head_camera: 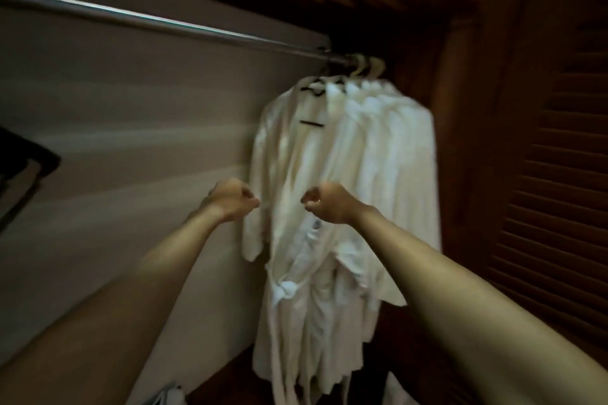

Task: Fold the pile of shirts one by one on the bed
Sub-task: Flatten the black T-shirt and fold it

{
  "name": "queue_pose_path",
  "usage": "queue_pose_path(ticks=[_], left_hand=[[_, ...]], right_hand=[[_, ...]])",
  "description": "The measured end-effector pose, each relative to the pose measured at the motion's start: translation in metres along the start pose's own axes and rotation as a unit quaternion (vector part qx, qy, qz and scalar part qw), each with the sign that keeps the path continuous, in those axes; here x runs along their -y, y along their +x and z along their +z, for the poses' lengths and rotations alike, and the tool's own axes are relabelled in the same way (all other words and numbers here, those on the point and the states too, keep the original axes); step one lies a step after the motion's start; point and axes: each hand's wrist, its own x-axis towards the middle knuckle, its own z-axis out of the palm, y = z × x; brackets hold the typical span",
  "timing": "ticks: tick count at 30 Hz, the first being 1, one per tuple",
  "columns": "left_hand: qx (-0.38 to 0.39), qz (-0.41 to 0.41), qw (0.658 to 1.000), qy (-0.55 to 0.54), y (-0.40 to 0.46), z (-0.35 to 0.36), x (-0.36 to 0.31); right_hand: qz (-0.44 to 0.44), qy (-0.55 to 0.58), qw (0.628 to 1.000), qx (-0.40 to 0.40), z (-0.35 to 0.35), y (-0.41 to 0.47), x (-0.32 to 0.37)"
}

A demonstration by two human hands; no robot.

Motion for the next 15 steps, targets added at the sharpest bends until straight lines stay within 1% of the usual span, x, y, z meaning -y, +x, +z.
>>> queue_pose_path(ticks=[2,4,8,11,15], left_hand=[[0.024,0.051,0.998,-0.010,-0.004,0.012,-0.056],[0.044,0.103,0.993,-0.023,-0.013,0.029,-0.118],[0.088,0.200,0.974,-0.054,-0.050,0.072,-0.248],[0.131,0.286,0.946,-0.082,-0.098,0.111,-0.353],[0.199,0.399,0.886,-0.123,-0.206,0.158,-0.491]], right_hand=[[0.050,-0.012,0.998,-0.022,-0.036,-0.039,-0.028],[0.100,-0.019,0.993,-0.060,-0.072,-0.086,-0.061],[0.198,-0.043,0.971,-0.129,-0.139,-0.212,-0.124],[0.272,-0.063,0.947,-0.159,-0.183,-0.327,-0.168],[0.372,-0.138,0.900,-0.182,-0.238,-0.501,-0.206]])
